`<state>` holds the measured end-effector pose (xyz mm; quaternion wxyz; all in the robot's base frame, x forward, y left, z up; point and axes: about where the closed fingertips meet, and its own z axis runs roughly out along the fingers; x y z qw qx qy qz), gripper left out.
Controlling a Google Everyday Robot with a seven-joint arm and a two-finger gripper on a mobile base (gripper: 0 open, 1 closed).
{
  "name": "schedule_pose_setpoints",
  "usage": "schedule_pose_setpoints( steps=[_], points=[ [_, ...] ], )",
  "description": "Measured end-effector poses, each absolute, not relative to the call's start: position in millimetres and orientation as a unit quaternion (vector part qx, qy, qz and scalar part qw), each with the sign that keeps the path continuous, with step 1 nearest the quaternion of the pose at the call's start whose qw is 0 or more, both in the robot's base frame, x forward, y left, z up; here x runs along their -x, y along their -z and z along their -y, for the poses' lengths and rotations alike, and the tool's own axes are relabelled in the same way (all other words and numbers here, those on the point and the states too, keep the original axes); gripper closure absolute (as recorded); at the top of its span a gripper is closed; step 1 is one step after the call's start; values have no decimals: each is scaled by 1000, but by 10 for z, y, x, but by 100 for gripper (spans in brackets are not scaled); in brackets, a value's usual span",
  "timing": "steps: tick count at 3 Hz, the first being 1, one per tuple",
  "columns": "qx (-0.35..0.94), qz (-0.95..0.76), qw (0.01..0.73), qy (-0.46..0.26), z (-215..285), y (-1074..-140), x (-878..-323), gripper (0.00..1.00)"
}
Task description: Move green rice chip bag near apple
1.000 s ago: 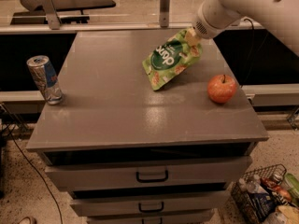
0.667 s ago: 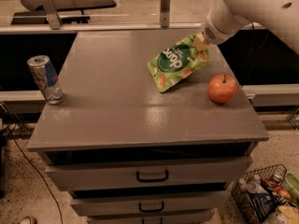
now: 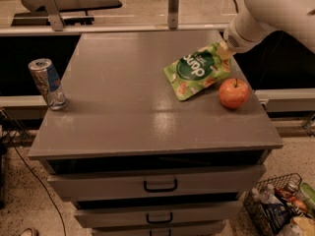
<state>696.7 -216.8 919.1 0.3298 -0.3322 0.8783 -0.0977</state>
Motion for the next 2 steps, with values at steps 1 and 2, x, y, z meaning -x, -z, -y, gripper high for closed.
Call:
schedule_pose_setpoints(
  steps=[1, 2],
  points=[
    [323, -886, 318, 98, 2295, -9138, -6884, 100],
    [316, -893, 308, 89, 2353, -9039, -6829, 83]
  ],
)
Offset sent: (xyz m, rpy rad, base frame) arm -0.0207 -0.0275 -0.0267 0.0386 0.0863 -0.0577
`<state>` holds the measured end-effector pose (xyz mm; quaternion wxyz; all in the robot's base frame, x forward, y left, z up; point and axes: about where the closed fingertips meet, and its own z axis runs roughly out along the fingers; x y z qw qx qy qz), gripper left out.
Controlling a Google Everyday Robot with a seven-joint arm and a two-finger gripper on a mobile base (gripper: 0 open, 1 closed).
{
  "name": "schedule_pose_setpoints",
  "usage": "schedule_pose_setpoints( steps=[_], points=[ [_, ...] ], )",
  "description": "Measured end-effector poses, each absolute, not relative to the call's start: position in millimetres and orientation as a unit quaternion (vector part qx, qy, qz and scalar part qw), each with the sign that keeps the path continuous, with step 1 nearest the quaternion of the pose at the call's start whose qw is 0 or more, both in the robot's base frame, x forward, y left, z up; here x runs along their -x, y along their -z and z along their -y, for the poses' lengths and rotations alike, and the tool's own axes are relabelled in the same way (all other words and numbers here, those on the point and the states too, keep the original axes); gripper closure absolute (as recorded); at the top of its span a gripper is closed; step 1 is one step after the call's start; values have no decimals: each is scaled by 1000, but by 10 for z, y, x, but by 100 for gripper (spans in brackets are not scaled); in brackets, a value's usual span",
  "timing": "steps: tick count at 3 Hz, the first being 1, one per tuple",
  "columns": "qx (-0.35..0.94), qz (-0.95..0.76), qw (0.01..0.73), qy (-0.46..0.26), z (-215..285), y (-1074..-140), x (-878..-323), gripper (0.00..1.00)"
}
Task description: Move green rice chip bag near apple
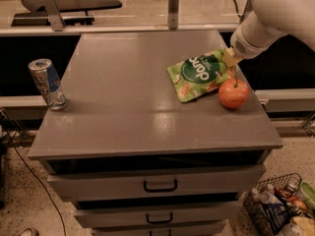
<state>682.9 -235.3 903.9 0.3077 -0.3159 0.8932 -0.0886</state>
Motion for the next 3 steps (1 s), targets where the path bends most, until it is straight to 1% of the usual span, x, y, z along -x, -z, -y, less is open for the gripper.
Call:
schedule_pose_setpoints(
  steps=[1, 3],
  points=[
    [313, -896, 304, 80, 2364, -8978, -6817, 59],
    [314, -894, 309, 81, 2344, -9010, -6812, 13]
  ],
)
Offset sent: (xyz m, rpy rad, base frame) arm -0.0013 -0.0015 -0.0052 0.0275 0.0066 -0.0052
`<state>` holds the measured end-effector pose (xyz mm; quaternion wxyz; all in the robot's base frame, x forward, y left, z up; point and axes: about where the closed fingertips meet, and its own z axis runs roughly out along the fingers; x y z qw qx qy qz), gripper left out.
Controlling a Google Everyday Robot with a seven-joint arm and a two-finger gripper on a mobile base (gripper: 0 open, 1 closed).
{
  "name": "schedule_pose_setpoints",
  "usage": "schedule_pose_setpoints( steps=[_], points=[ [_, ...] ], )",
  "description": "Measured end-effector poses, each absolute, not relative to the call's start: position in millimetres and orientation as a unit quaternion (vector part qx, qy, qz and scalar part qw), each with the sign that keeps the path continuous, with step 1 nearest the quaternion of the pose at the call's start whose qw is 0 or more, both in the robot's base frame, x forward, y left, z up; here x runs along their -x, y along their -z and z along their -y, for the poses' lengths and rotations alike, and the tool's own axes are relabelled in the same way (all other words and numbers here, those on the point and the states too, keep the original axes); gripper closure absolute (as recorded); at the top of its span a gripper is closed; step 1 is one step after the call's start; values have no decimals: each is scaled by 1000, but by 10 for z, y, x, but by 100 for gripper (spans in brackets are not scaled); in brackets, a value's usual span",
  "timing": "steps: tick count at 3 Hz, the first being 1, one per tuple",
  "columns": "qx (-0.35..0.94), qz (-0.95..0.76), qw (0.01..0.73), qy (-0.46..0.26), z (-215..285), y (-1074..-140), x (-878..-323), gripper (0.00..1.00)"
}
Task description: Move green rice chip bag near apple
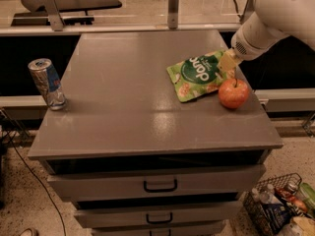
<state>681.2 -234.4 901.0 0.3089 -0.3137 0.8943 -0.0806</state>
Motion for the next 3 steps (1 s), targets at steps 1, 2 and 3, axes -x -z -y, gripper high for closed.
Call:
schedule_pose_setpoints(
  steps=[1, 2, 3],
  points=[
    [312, -891, 319, 87, 2341, -9096, -6803, 0],
    [311, -883, 337, 97, 2330, -9248, -6802, 0],
    [303, -872, 367, 114, 2416, -9486, -6782, 0]
  ],
)
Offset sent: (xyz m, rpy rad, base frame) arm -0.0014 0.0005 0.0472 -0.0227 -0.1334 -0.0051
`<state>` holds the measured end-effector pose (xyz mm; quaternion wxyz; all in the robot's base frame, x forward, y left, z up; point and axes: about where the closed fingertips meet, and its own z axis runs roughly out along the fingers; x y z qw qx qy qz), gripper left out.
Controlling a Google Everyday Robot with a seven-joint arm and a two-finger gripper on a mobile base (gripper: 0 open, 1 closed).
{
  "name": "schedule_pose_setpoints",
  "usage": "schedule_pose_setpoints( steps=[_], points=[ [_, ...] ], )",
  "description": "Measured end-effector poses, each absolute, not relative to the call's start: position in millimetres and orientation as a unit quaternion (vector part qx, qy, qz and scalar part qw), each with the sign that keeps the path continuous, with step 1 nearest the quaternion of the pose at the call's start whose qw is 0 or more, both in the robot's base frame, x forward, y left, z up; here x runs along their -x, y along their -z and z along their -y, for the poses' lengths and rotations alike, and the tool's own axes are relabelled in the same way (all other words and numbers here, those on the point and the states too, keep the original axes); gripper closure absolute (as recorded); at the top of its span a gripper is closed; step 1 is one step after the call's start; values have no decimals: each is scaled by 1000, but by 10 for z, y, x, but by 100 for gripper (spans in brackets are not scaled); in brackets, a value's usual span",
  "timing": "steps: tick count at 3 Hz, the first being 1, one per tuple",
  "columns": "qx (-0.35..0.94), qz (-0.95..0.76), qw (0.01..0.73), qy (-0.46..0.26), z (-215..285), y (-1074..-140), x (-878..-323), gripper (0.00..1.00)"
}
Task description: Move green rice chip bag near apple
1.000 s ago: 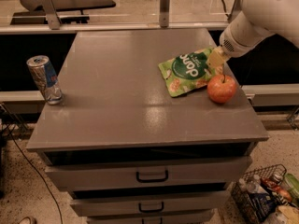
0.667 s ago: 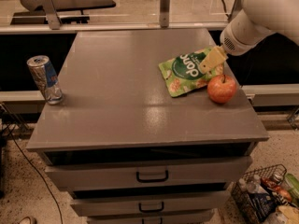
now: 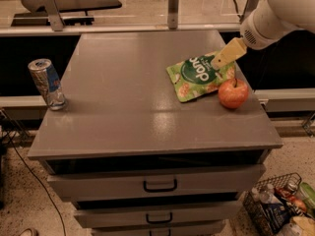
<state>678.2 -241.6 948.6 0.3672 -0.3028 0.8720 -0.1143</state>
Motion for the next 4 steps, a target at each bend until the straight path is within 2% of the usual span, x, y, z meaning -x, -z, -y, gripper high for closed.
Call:
schedule_pose_setpoints(
  steps=[1, 2, 3, 4],
  points=[
    [292, -844, 438, 105, 2680, -9745, -6617, 0],
    [286, -804, 517, 64, 2727, -9835, -6648, 0],
    [283, -781, 554, 48, 2695, -10001, -6555, 0],
    [267, -784, 559, 32, 2633, -9945, -6689, 0]
  ],
)
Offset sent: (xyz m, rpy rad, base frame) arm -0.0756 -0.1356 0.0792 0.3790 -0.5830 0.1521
